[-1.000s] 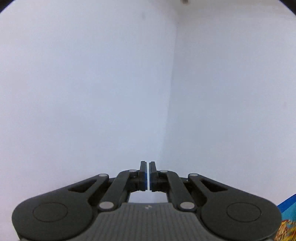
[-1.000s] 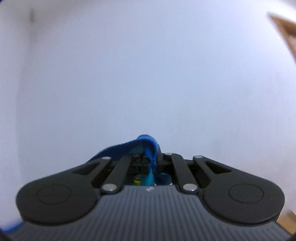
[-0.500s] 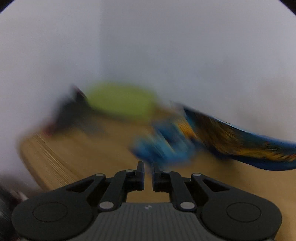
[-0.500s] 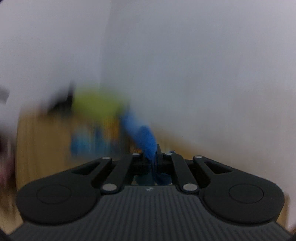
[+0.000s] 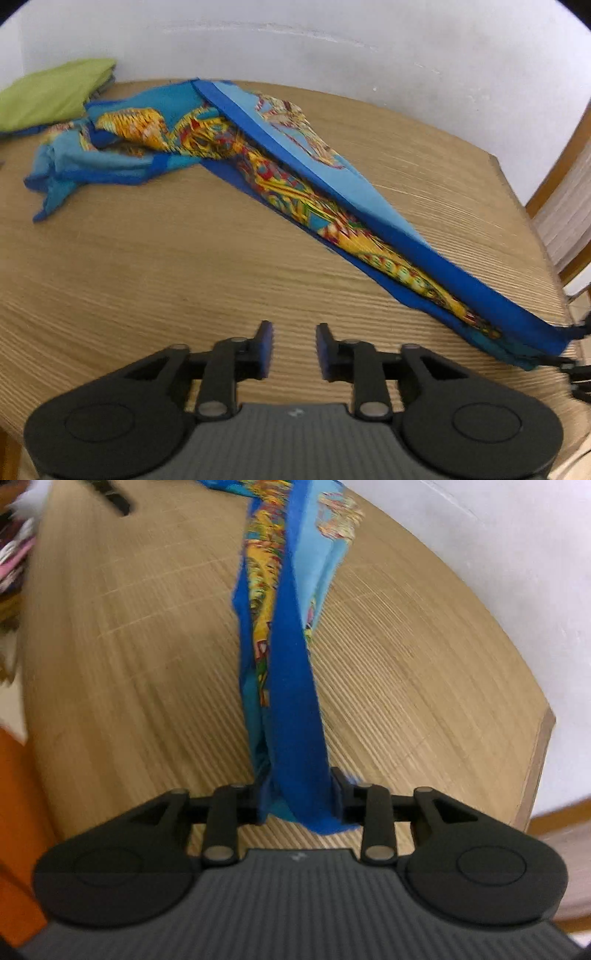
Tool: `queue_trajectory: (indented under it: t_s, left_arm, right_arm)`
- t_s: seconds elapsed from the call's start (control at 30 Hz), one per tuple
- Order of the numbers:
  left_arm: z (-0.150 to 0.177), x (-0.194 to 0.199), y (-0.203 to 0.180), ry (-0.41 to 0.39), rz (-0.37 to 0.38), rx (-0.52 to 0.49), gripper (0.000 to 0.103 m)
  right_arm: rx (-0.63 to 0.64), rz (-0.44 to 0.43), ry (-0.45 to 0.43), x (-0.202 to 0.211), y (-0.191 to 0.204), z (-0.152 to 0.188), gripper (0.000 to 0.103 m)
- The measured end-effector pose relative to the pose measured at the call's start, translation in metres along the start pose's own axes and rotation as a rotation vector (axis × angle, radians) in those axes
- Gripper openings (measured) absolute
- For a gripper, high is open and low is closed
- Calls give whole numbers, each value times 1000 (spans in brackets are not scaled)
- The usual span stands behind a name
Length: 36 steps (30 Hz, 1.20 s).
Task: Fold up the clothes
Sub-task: 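Open both grippers and release the scarf onto the table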
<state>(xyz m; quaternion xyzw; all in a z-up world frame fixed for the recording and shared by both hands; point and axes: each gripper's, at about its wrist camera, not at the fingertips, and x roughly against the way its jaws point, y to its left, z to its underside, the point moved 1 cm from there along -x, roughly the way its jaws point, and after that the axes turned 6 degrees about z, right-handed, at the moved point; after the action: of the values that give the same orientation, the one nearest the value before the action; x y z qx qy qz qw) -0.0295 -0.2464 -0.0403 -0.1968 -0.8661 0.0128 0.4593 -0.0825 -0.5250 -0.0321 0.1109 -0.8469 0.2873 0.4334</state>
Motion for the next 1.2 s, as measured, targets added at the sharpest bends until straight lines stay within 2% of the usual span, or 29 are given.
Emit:
queue_trajectory:
  t_s: [0.1,0.2,0.23,0.27,0.33,0.53,0.67,0.73,0.83,1.0,1.03,1.07,1.1,1.2]
  left_arm:
    - [-8,-5,23,-10,-8,38,37]
    - [-19,-12,50,-21,-5,71,38]
    - [-25,-12,58,-23,-1,76,38]
    - [-33,-16,67,-26,3,76,38]
    - [-48,-26,93,-25,11,84,38]
    - [-84,-59,159,6,8,101,38]
    - [-86,-68,184,26,11,88,40]
    - [-84,-70,193,36,8,80,41]
    - [-80,-71,205,46,7,67,41]
    - [-77,-70,219,46,17,65,42]
    - [-77,-70,221,46,18,66,42]
    - [-77,-70,223,47,18,69,42]
    - [-77,-70,225,48,18,71,42]
    - [-77,-70,231,50,18,80,43]
  right_arm:
    - [-61,-36,-75,33,-7,-6,35]
    - [-199,-77,-197,44,-25,-49,37]
    - [-236,-88,-230,39,-26,-67,43]
    - [-263,-97,-251,24,-22,-91,52]
    - [-260,-87,-285,-10,-7,-144,55]
    - [-202,-18,-332,-135,47,-318,55]
    - [-232,11,-302,-219,68,-415,55]
    - [-242,32,-283,-253,74,-449,55]
    - [-266,59,-282,-284,74,-477,55]
    - [-283,115,-235,-324,63,-492,54]
    - [-295,109,-221,-330,61,-493,46]
    - [-313,98,-215,-332,58,-492,26]
    - [-334,89,-214,-333,55,-492,18]
    - [-356,89,-232,-326,51,-489,8]
